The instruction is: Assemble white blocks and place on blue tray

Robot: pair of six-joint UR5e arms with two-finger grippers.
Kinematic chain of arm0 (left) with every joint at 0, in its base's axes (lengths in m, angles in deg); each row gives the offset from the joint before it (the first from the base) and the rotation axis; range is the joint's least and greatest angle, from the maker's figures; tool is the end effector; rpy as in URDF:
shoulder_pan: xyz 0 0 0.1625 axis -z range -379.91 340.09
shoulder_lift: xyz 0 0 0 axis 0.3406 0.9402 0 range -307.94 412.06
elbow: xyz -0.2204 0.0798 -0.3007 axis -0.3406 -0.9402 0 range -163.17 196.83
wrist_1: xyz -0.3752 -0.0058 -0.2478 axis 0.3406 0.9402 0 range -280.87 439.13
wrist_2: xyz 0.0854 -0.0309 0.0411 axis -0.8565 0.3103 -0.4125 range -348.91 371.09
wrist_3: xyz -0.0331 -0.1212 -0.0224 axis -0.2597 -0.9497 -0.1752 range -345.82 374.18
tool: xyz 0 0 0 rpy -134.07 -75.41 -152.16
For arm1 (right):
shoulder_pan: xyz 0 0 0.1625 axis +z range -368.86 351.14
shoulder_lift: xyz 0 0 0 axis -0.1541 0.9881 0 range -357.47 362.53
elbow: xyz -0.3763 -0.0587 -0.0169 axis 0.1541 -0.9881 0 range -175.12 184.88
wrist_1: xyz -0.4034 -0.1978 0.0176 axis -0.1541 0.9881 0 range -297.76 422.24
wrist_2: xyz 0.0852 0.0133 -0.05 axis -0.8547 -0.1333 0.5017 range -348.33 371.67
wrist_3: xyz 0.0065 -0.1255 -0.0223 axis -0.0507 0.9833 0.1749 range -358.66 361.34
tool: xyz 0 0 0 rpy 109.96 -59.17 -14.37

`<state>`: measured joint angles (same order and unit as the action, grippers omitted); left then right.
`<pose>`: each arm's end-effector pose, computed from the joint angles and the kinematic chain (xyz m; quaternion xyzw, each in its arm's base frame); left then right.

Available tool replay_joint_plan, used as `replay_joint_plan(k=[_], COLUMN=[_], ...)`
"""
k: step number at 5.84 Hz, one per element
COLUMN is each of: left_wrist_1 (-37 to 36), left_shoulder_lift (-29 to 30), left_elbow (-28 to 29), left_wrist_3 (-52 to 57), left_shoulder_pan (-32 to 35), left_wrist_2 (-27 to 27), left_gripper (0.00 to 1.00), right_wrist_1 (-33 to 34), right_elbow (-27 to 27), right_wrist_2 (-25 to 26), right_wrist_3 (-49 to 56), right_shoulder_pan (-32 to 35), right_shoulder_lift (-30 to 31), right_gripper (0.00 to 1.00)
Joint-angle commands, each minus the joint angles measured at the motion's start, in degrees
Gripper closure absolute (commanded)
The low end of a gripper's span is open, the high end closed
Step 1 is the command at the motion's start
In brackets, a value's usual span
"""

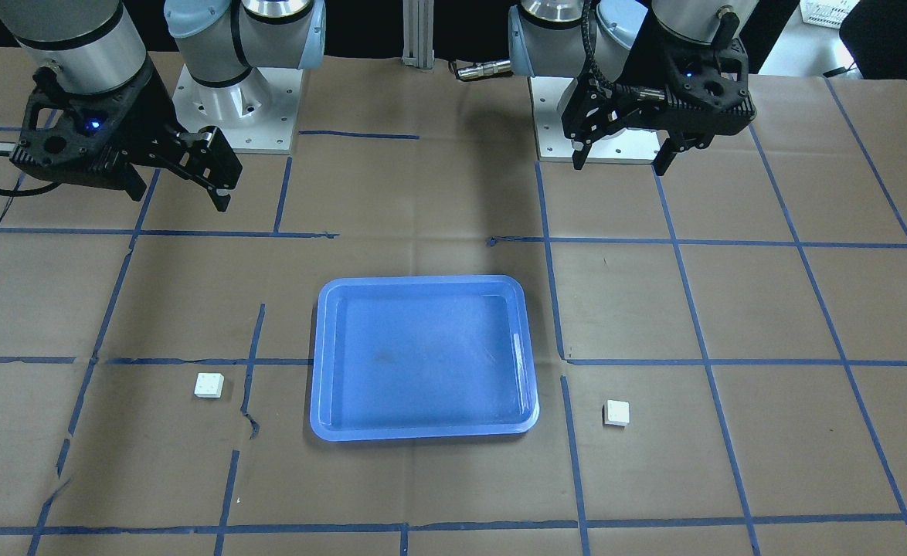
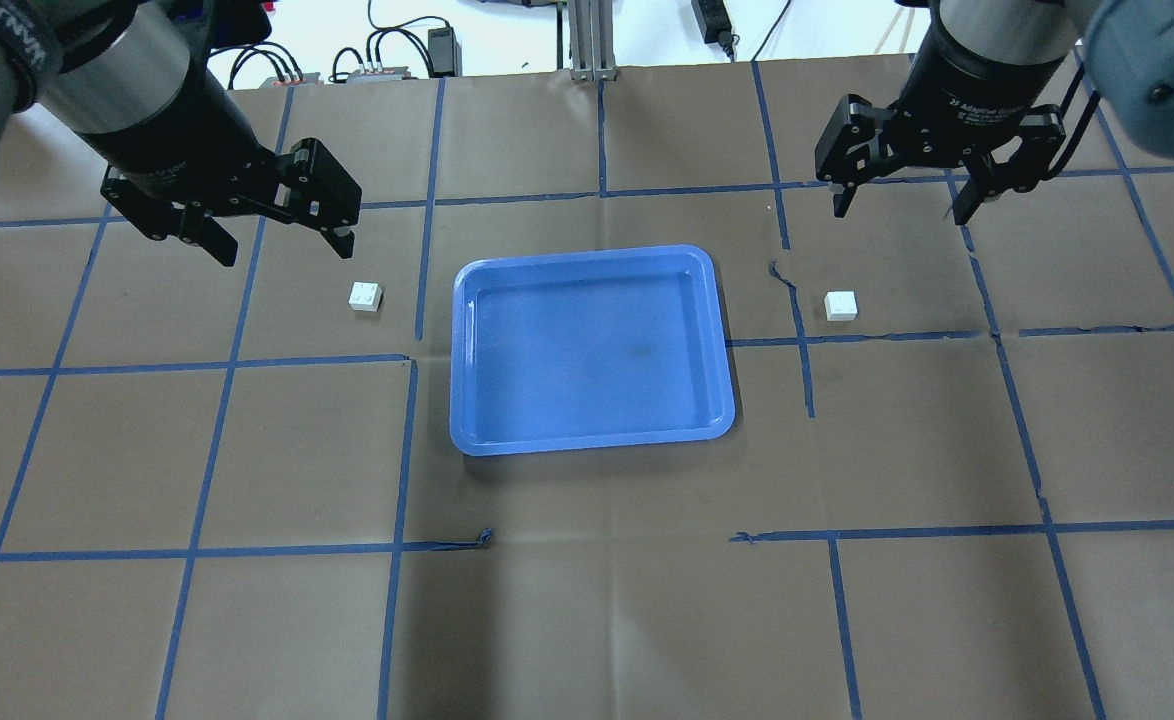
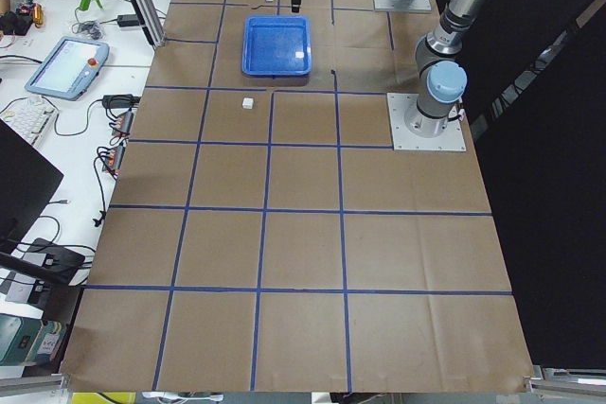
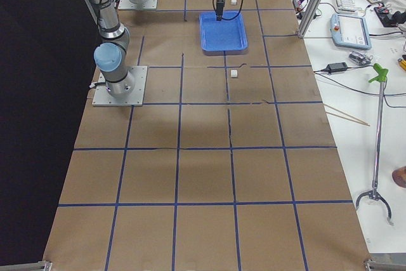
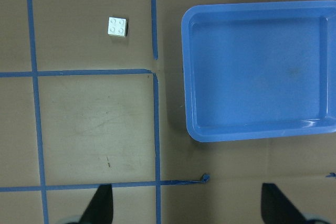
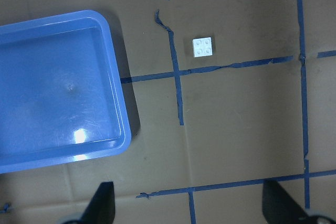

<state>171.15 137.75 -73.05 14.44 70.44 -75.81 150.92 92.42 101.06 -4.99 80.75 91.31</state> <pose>-0.1432 -0.5036 0.4528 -0.0060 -0.9994 0.0210 0.0271 0.1310 -0.5379 0.4252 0.0586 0.9983 0.0009 0.0053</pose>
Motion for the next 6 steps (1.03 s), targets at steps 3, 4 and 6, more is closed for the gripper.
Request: replay_joint_plan(k=[3,4,6], left_wrist_1=[0.0,0.0,-0.09], left_shoulder_lift=[0.0,0.0,0.0], left_elbow=[-0.03,0.05,-0.47], left_wrist_3=[0.09,0.78,0.88], left_shoulder_pan=[-0.44,-0.62,-0.97], left_wrist_2=[-0.03,-0.03,0.06], left_gripper=[0.01,0.01,0.01], right_wrist_1=[0.17,0.18,0.96], right_elbow=[-0.09,-0.09,-0.09], right_wrist_2=[-0.01,0.16,0.43], right_wrist_3=[0.97,4.8,27.57], right_shoulder_pan=[-0.06,0.03,0.03], right_shoulder_lift=[-0.01,-0.1,-0.01], right_gripper=[0.0,0.0,0.0])
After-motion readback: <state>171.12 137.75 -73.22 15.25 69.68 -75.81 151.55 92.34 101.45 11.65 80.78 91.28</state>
